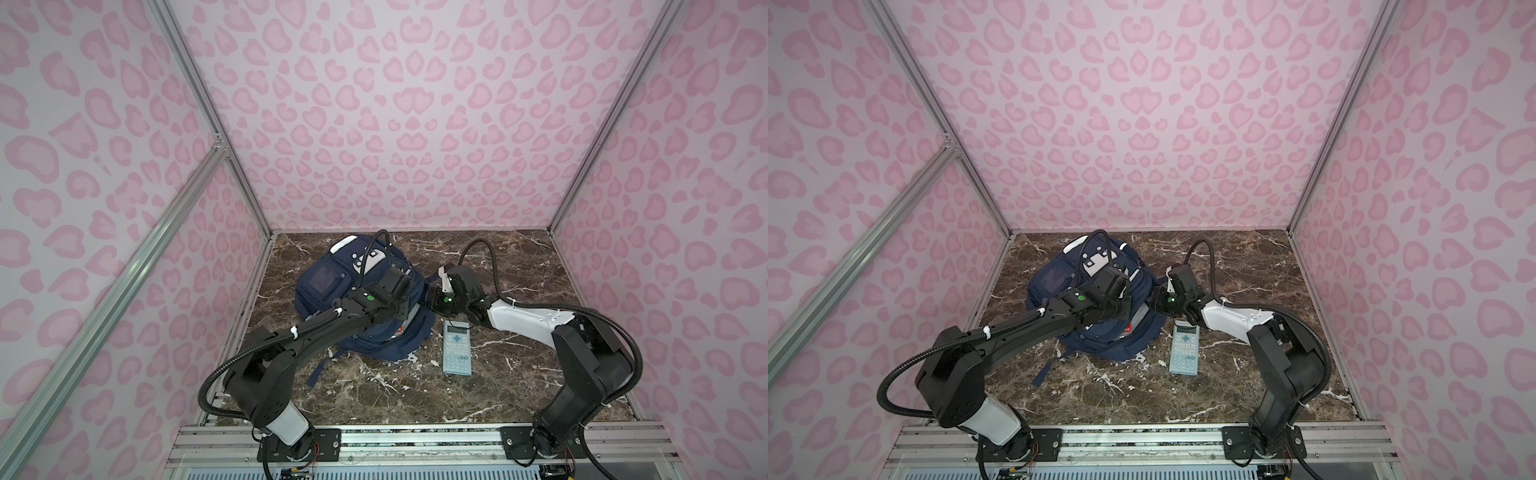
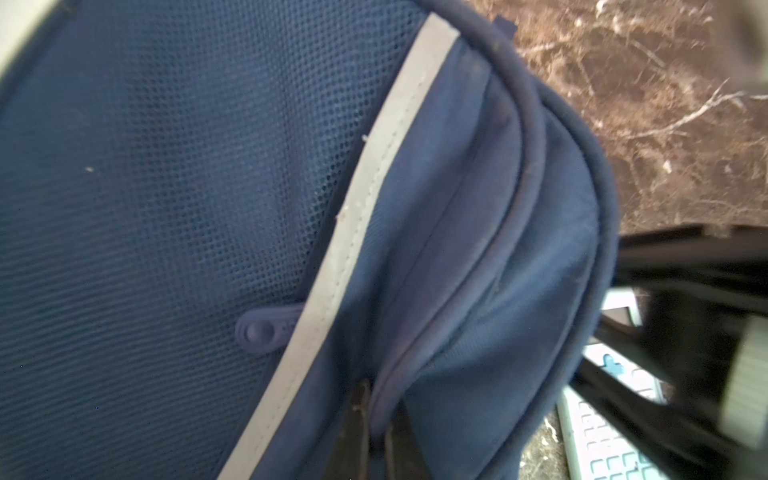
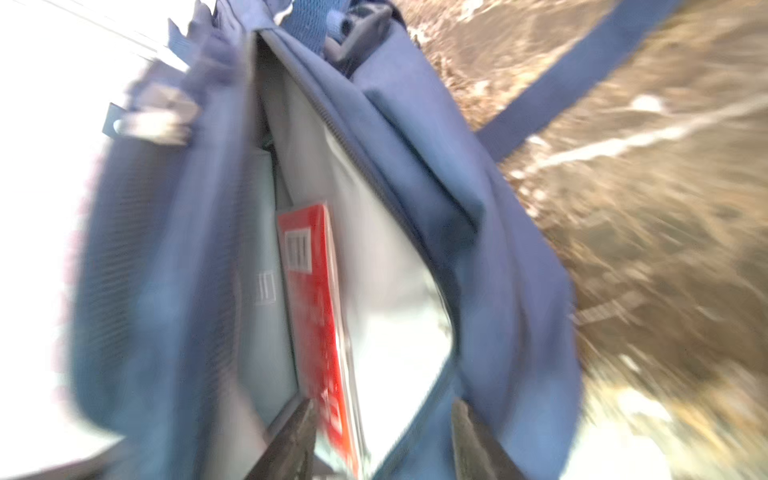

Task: Pack the student bag
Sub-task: 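Release the red box inside the bag and withdraw the right gripper, then grasp the backpack zipper edge nearest the robot with both grippers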

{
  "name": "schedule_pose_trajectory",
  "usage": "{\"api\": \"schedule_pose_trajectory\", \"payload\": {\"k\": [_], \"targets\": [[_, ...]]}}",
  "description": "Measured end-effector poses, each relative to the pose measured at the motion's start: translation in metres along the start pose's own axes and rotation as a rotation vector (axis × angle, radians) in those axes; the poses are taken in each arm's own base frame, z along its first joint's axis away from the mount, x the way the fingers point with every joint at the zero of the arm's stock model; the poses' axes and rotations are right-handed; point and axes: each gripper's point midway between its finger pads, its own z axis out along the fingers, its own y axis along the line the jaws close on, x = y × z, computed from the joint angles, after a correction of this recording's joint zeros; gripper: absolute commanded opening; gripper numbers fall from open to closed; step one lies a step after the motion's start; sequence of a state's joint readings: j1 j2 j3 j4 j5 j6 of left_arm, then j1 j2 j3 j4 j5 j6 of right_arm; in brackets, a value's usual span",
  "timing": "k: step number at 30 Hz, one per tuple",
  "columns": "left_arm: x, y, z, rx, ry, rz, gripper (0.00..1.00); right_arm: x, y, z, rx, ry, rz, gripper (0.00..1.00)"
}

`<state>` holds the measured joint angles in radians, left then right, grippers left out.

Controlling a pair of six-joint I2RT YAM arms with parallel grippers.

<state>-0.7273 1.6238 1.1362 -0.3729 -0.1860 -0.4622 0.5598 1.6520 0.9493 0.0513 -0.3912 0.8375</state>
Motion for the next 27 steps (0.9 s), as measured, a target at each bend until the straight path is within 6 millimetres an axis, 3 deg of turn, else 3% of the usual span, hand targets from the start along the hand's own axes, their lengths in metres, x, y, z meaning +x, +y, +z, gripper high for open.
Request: {"api": "schedule_pose_trajectory", "payload": {"k": [2,3,5,6,7,8,9,11,13,16,20,23,25,27], "targets": [[0.004,0.000,0.008,-0.002,0.015,-0.005,0.09,0.000,0.000,-0.013,0.009,-0.012,-0.002,0.49],[0.005,-0.001,0.011,0.002,0.020,-0.007,0.24,0.000,0.001,-0.020,0.012,-0.022,-0.009,0.48],[0.007,-0.004,0.014,0.015,0.030,-0.011,0.65,0.003,0.005,-0.034,0.017,-0.048,-0.033,0.54],[0.006,-0.007,0.014,0.031,0.035,-0.014,0.81,0.007,0.010,-0.043,0.018,-0.059,-0.061,0.59],[0.004,-0.010,0.012,0.051,0.041,-0.018,0.89,0.015,0.018,-0.050,0.017,-0.069,-0.100,0.63],[0.000,-0.012,0.008,0.074,0.037,-0.021,0.96,0.022,0.026,-0.055,0.013,-0.071,-0.138,0.76],[-0.008,-0.011,-0.002,0.099,0.021,-0.033,0.98,0.031,0.036,-0.062,0.006,-0.077,-0.182,0.98],[-0.027,-0.001,-0.031,0.128,-0.048,-0.063,0.98,0.044,0.049,-0.070,0.007,-0.090,-0.259,0.99],[-0.046,0.012,-0.071,0.167,-0.152,-0.115,0.98,0.051,0.050,-0.072,0.028,-0.098,-0.302,0.99],[-0.045,0.033,-0.104,0.211,-0.235,-0.192,0.99,0.076,0.049,-0.064,0.053,-0.065,-0.364,0.91],[0.004,0.086,-0.089,0.183,-0.198,-0.397,0.91,0.135,0.075,-0.044,0.006,0.031,-0.530,0.84],[0.044,0.109,-0.075,0.164,-0.156,-0.524,0.86,0.152,0.094,-0.022,-0.029,0.044,-0.563,0.80],[0.059,0.118,-0.069,0.152,-0.166,-0.582,0.81,0.162,0.091,-0.004,-0.029,0.060,-0.544,0.78],[0.068,0.127,-0.059,0.134,-0.185,-0.624,0.70,0.172,0.080,0.016,-0.006,0.089,-0.520,0.73]]}}
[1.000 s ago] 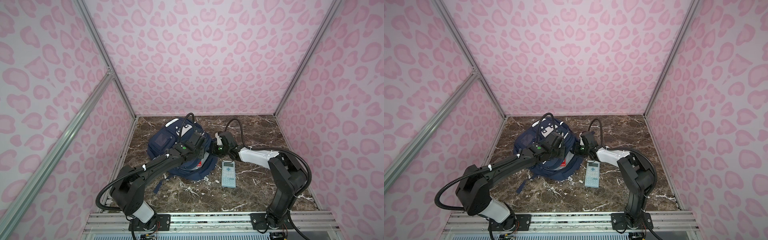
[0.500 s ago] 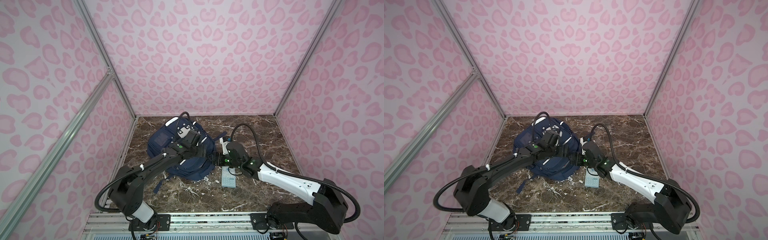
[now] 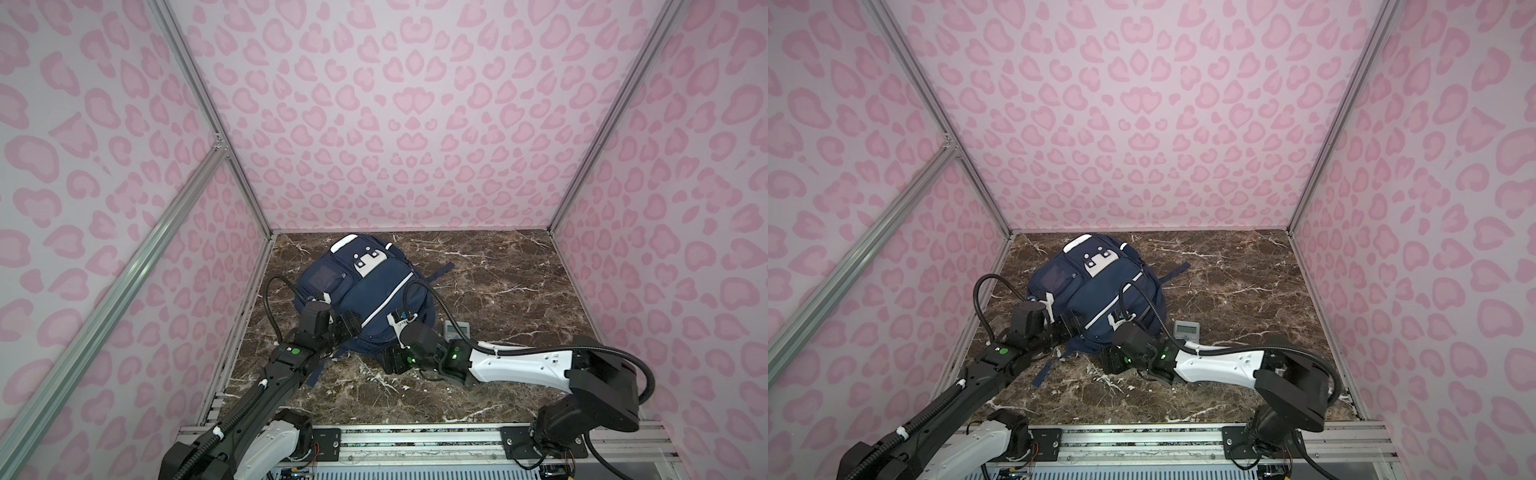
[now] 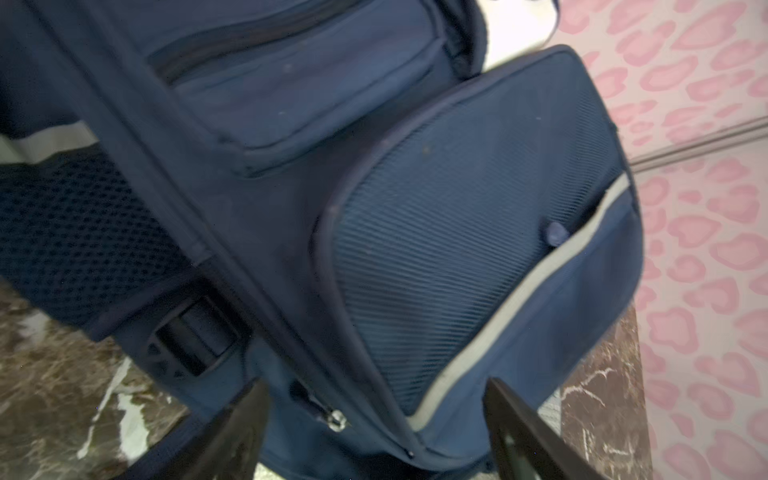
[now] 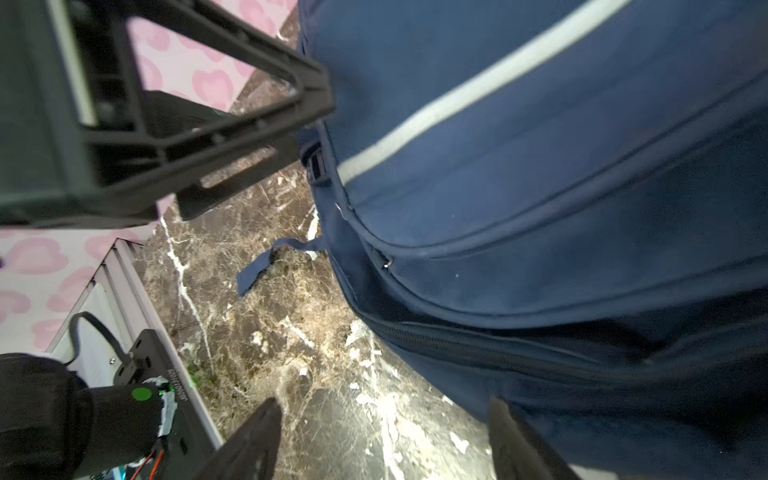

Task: Pack the student bag
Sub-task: 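Grasp the backpack zipper edge nearest the robot with both grippers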

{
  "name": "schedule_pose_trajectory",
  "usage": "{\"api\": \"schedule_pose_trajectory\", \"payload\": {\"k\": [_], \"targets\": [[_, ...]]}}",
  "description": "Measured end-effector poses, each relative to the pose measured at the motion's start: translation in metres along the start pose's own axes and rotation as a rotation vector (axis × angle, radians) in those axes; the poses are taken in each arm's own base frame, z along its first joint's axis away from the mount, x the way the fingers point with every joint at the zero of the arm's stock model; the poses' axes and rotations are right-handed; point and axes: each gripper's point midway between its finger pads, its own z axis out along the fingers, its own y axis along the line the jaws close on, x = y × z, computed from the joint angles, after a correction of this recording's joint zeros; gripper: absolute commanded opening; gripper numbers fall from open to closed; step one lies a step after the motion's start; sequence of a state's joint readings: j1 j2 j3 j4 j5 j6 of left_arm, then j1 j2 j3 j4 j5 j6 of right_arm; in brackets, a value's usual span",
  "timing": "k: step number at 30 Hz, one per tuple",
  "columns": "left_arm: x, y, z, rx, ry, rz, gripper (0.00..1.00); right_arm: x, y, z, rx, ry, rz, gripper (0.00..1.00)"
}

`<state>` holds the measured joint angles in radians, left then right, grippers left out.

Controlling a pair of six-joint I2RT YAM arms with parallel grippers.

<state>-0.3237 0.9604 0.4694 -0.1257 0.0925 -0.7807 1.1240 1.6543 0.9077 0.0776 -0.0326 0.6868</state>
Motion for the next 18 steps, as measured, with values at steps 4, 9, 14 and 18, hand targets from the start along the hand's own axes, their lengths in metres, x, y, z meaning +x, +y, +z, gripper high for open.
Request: {"api": "schedule_pose_trajectory", "payload": {"k": [4,9,14,18], "targets": [[0.006,0.014,0.024,-0.020,0.024,-0.047,0.55,-0.003,-0.004,0.021,0.028,0.015,0.018,0.62],[0.001,0.009,0.039,-0.002,0.013,-0.060,0.14,-0.032,-0.037,0.019,0.104,-0.040,0.051,0.54],[0.003,-0.001,0.056,0.014,0.025,-0.081,0.03,-0.042,-0.080,0.003,0.214,-0.089,0.067,0.51],[0.004,-0.013,0.061,0.054,0.025,-0.101,0.03,-0.025,-0.073,-0.014,0.213,-0.102,0.037,0.51]]}}
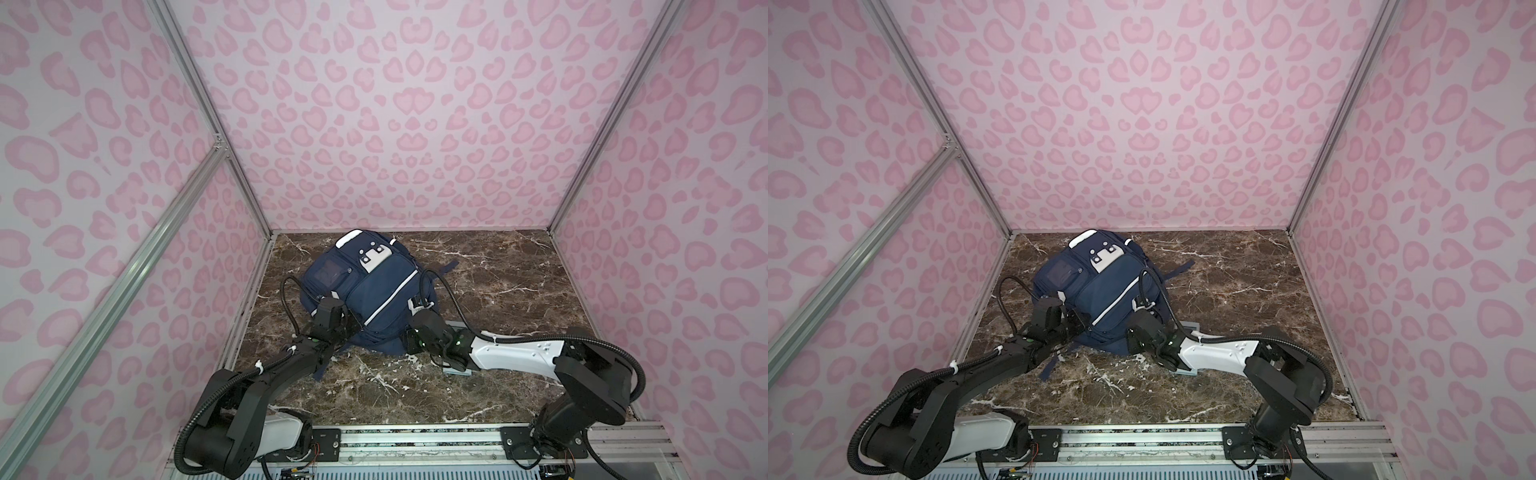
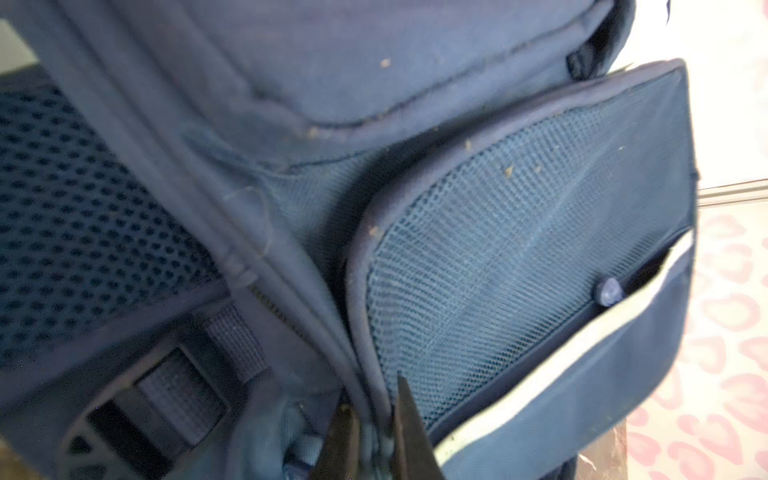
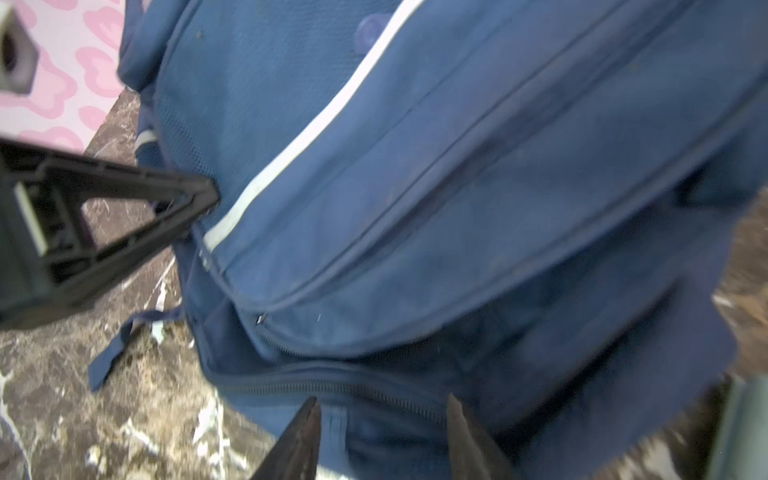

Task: Pack the student bag
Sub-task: 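Grasp the backpack zipper edge nearest the robot with both grippers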

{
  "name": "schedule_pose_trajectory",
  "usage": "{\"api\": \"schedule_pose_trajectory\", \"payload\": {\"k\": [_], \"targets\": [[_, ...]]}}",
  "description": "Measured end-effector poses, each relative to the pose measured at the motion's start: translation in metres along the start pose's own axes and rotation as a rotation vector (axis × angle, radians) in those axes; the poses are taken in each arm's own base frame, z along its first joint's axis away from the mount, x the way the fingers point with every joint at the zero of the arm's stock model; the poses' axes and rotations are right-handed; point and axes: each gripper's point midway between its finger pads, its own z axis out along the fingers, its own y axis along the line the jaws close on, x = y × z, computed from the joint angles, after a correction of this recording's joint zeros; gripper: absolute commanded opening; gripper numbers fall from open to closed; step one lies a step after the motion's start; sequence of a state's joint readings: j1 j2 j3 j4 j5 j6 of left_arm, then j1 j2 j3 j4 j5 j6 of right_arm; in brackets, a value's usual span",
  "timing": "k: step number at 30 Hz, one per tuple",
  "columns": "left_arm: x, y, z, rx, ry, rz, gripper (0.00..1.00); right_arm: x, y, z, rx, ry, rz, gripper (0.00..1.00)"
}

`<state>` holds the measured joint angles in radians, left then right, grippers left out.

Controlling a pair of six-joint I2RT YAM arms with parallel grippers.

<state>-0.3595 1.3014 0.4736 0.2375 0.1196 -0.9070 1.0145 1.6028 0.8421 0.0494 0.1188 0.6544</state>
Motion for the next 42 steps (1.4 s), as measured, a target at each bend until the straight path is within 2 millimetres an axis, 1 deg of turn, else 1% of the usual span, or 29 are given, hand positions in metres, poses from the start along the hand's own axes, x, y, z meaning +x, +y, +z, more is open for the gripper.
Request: {"api": "schedule_pose_trajectory", "payload": {"k": [3,5,6,9,12,14,17,19,21,23,24,25,28,30,31,34,37,42], "targets": [[0.004,-0.012,-0.002,0.033,0.006,-0.034,0.03,0.014,0.025,-0.014,-0.057,-0.013,-0.039,0.55],[0.006,-0.024,-0.006,0.067,0.007,-0.058,0.03,0.018,0.042,-0.017,-0.117,-0.024,-0.035,0.56],[0.006,-0.028,-0.008,0.079,0.007,-0.065,0.03,0.017,0.046,-0.015,-0.130,-0.031,-0.023,0.56],[0.006,-0.041,-0.013,0.113,0.006,-0.093,0.03,0.012,0.058,-0.004,-0.161,-0.041,-0.016,0.58],[0.005,-0.047,-0.018,0.130,0.002,-0.116,0.03,-0.004,0.076,0.009,-0.177,-0.067,-0.028,0.63],[0.005,-0.050,-0.022,0.140,0.000,-0.132,0.03,-0.013,0.076,0.020,-0.158,-0.086,-0.029,0.64],[0.001,-0.057,-0.028,0.166,-0.017,-0.149,0.03,-0.019,0.072,0.036,-0.096,-0.093,-0.047,0.65],[-0.001,-0.061,-0.032,0.176,-0.029,-0.151,0.03,-0.024,0.072,0.044,-0.058,-0.106,-0.070,0.60],[-0.002,-0.061,-0.031,0.179,-0.031,-0.167,0.03,-0.028,0.070,0.052,-0.011,-0.119,-0.103,0.51],[0.001,-0.061,-0.028,0.184,-0.019,-0.177,0.03,-0.031,0.066,0.056,0.027,-0.131,-0.138,0.40],[0.003,-0.061,-0.026,0.184,-0.010,-0.186,0.03,-0.032,0.065,0.056,0.040,-0.138,-0.152,0.34],[0.004,-0.061,-0.025,0.188,-0.003,-0.192,0.03,-0.034,0.063,0.055,0.052,-0.147,-0.164,0.26],[0.004,-0.063,-0.027,0.197,-0.001,-0.190,0.03,-0.039,0.062,0.050,0.046,-0.182,-0.192,0.13],[0.003,-0.063,-0.030,0.190,0.001,-0.181,0.03,-0.038,0.065,0.047,0.000,-0.188,-0.217,0.03],[0.003,-0.062,-0.031,0.180,0.004,-0.175,0.03,-0.036,0.067,0.045,-0.033,-0.179,-0.229,0.00],[0.000,-0.061,-0.034,0.179,0.007,-0.173,0.03,-0.036,0.068,0.036,-0.105,-0.147,-0.240,0.00],[-0.002,-0.059,-0.037,0.184,0.020,-0.171,0.03,-0.031,0.061,0.023,-0.136,-0.123,-0.242,0.00],[0.004,-0.059,-0.039,0.193,0.064,-0.171,0.03,-0.026,0.054,0.007,-0.158,-0.107,-0.266,0.00]]}}
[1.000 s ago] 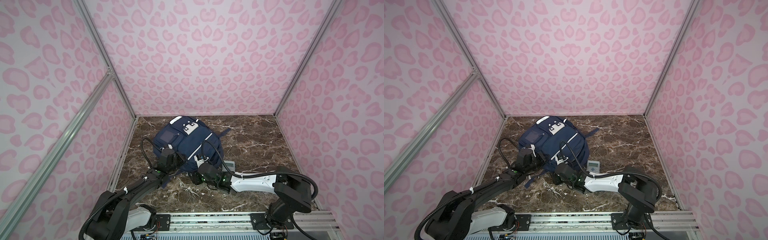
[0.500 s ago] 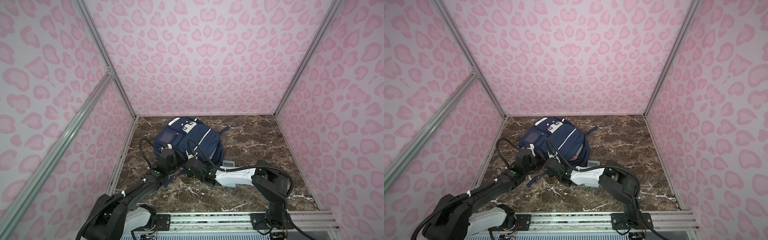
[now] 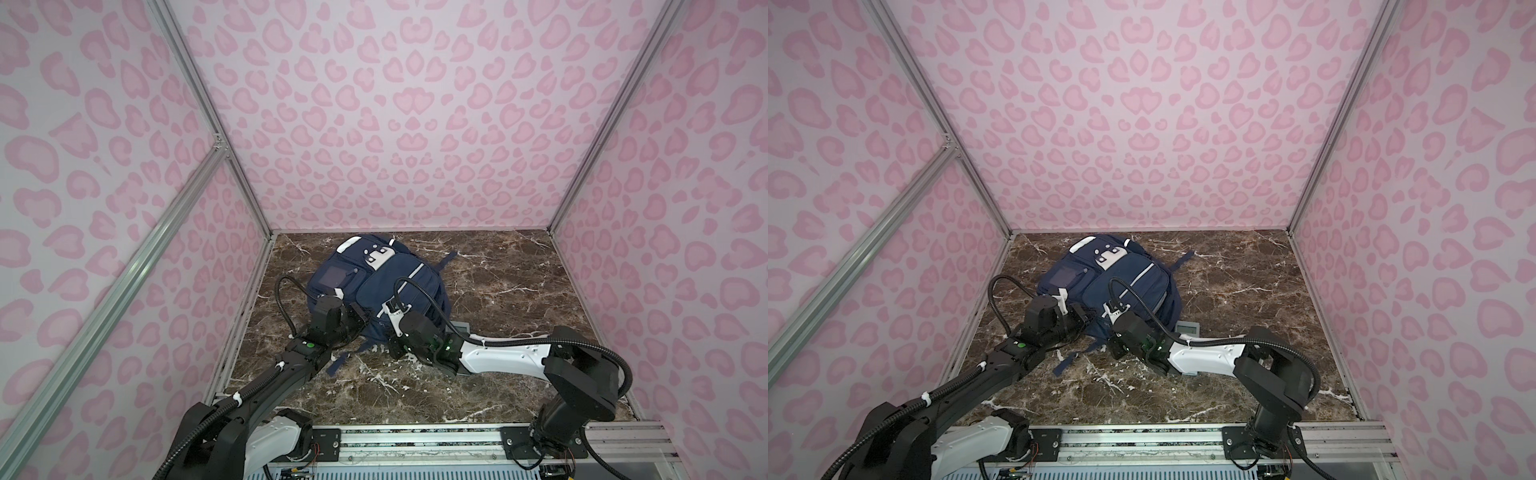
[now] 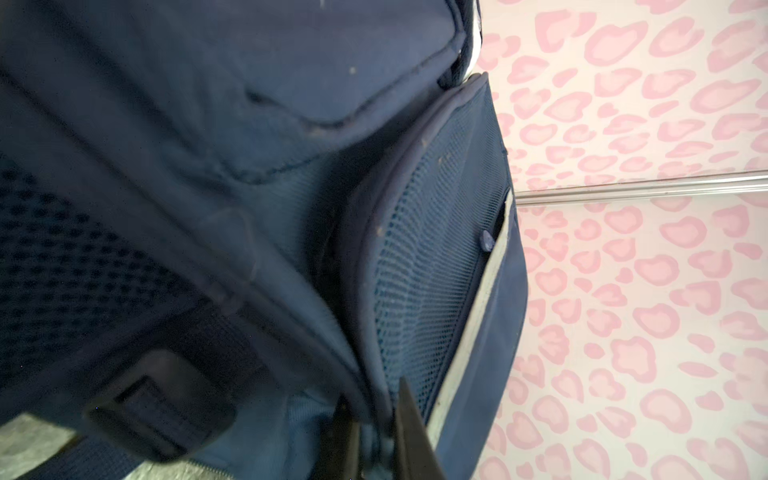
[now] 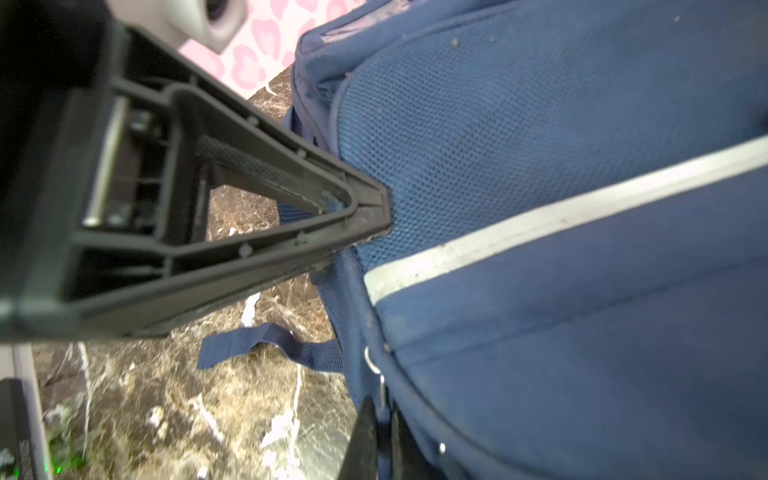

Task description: Pack the student bag

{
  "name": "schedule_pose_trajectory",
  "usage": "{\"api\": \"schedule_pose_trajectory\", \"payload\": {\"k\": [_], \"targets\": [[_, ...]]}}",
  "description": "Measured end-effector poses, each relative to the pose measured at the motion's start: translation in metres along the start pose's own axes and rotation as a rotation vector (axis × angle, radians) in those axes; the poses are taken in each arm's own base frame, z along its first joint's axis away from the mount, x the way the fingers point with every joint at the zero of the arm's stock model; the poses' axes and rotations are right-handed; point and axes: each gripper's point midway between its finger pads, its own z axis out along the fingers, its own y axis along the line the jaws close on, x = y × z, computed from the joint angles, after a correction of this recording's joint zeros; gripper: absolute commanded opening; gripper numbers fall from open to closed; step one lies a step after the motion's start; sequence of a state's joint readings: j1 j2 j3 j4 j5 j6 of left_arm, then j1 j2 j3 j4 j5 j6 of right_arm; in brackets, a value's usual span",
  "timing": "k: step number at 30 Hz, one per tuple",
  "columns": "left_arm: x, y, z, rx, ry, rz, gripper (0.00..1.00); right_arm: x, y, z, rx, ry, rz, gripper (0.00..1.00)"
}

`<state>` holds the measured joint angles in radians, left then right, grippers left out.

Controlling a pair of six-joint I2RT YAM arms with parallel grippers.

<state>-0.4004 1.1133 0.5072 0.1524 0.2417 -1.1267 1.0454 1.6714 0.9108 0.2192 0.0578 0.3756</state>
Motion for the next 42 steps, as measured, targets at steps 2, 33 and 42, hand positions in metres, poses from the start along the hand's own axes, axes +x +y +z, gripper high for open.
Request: {"api": "schedule_pose_trajectory", "payload": {"k": [2,33,42], "targets": [[-0.001,0.002,-0.001,-0.009,-0.003,0.004,0.03,0.007,-0.005,-0.006,0.013,0.025,-0.012,0.00],[-0.057,0.043,-0.005,-0.215,-0.086,0.096,0.26,0.006,-0.063,-0.040,0.133,0.140,-0.049,0.00],[-0.083,0.022,-0.051,-0.286,-0.303,0.233,0.64,0.008,0.039,-0.007,-0.019,0.157,-0.056,0.00]]}}
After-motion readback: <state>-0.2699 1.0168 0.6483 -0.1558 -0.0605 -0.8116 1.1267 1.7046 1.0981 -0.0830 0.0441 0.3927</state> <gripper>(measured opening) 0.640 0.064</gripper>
